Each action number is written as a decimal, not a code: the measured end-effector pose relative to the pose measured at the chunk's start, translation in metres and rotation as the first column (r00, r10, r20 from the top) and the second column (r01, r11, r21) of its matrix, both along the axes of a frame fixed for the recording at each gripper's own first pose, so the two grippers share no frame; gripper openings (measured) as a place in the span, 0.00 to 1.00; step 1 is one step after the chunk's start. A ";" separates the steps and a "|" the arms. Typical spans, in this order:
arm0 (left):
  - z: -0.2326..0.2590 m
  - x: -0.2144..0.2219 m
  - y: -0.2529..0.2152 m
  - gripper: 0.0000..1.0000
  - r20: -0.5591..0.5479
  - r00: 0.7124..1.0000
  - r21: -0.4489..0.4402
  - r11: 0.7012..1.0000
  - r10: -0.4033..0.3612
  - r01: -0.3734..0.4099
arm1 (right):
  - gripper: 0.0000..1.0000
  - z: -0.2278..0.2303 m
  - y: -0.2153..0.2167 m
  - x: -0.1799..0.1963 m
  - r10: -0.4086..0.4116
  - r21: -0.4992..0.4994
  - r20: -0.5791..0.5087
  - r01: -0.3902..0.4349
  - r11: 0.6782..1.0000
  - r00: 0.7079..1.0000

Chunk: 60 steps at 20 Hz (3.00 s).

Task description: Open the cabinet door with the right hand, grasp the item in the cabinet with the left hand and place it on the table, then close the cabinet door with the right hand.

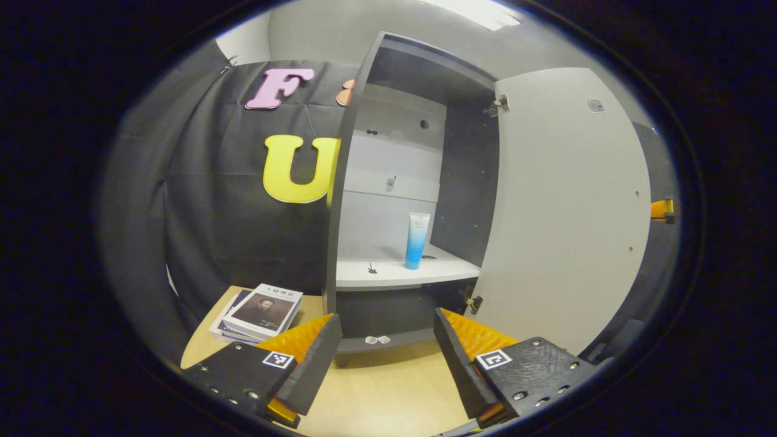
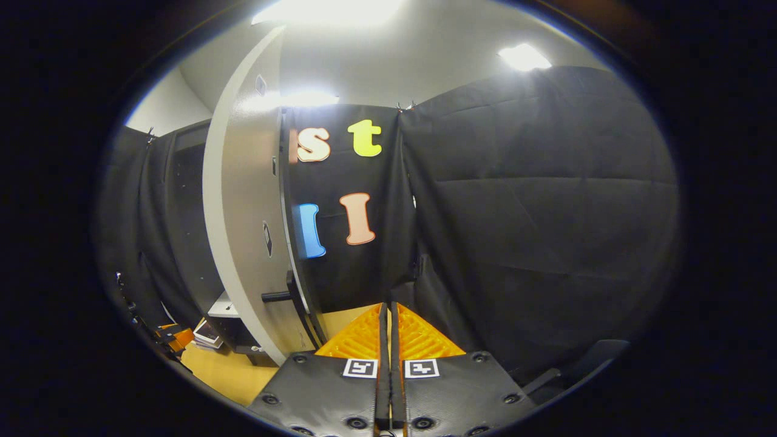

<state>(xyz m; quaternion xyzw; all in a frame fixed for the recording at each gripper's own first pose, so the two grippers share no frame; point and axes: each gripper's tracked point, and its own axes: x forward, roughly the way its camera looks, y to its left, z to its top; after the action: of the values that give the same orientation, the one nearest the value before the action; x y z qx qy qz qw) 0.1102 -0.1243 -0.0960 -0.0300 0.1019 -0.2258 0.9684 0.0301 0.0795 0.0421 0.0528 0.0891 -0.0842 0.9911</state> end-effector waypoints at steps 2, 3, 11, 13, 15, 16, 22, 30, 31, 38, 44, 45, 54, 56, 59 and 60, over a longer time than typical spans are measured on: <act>0.009 0.005 0.002 0.96 0.029 0.999 0.034 0.999 0.017 -0.018 | 0.00 0.002 -0.011 0.013 -0.007 -0.024 0.017 0.007 1.000 1.000; 0.012 0.006 0.000 0.92 0.043 0.999 0.053 0.998 0.020 -0.022 | 0.00 0.003 -0.014 0.020 -0.014 -0.016 0.028 0.015 1.000 1.000; 0.029 0.048 -0.043 0.89 0.069 0.993 0.041 0.995 0.092 -0.095 | 0.60 -0.008 -0.047 0.087 0.003 0.008 0.045 -0.003 1.000 0.999; 0.039 0.060 -0.055 0.92 0.076 0.993 0.036 0.995 0.093 -0.096 | 0.85 -0.015 -0.058 0.100 0.009 0.014 0.034 -0.010 1.000 0.999; 0.048 0.076 -0.066 0.89 0.089 0.991 0.059 0.993 0.096 -0.102 | 0.99 -0.023 -0.073 0.111 -0.016 0.001 0.021 0.016 1.000 1.000; 0.054 0.084 -0.074 0.92 0.097 0.991 0.058 0.994 0.090 -0.096 | 0.99 -0.028 -0.080 0.116 -0.025 -0.009 0.011 0.025 1.000 1.000; 0.061 0.149 -0.118 0.89 0.067 0.994 0.022 0.995 0.091 -0.093 | 0.98 -0.053 -0.100 0.139 -0.012 -0.035 -0.038 0.011 0.999 0.999; 0.038 0.213 -0.170 0.89 0.039 0.993 0.105 0.987 0.114 -0.118 | 0.98 -0.077 -0.127 0.159 -0.003 -0.016 -0.077 0.002 1.000 0.997; 0.033 0.221 -0.176 0.89 0.037 0.992 0.115 0.986 0.121 -0.125 | 0.98 -0.080 -0.128 0.161 -0.002 -0.016 -0.086 0.001 1.000 0.996; 0.019 0.250 -0.197 0.76 0.034 0.988 0.123 0.981 0.149 -0.152 | 0.98 -0.086 -0.138 0.170 -0.017 0.010 -0.088 0.017 1.000 0.996; 0.017 0.259 -0.197 0.53 0.039 0.984 0.120 0.977 0.172 -0.175 | 0.98 -0.094 -0.151 0.181 -0.034 0.026 -0.105 0.037 0.999 0.994; 0.016 0.259 -0.197 0.53 0.038 0.985 0.117 0.978 0.170 -0.173 | 0.98 -0.096 -0.149 0.184 -0.031 0.038 -0.108 0.036 0.999 0.994; 0.028 0.252 -0.196 0.51 0.054 0.990 0.091 0.987 0.131 -0.135 | 0.92 -0.092 -0.143 0.199 -0.015 0.050 -0.093 0.020 0.999 0.996; 0.029 0.251 -0.196 0.51 0.060 0.991 0.085 0.989 0.116 -0.121 | 0.98 -0.090 -0.141 0.198 -0.013 0.048 -0.088 0.018 0.999 0.996; 0.033 0.248 -0.194 0.51 0.068 0.993 0.077 0.992 0.093 -0.098 | 0.92 -0.085 -0.140 0.195 -0.024 0.029 -0.080 0.026 0.999 0.996; 0.034 0.247 -0.193 0.51 0.065 0.994 0.074 0.993 0.092 -0.096 | 0.92 -0.082 -0.140 0.192 -0.030 0.024 -0.075 0.032 0.999 0.997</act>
<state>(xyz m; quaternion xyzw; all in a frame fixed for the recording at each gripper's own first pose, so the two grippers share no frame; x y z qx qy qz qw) 0.3569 -0.3173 -0.0620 0.0095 0.0789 -0.1767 0.9810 0.2222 -0.0606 -0.0394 0.0637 0.1262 -0.1002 0.9849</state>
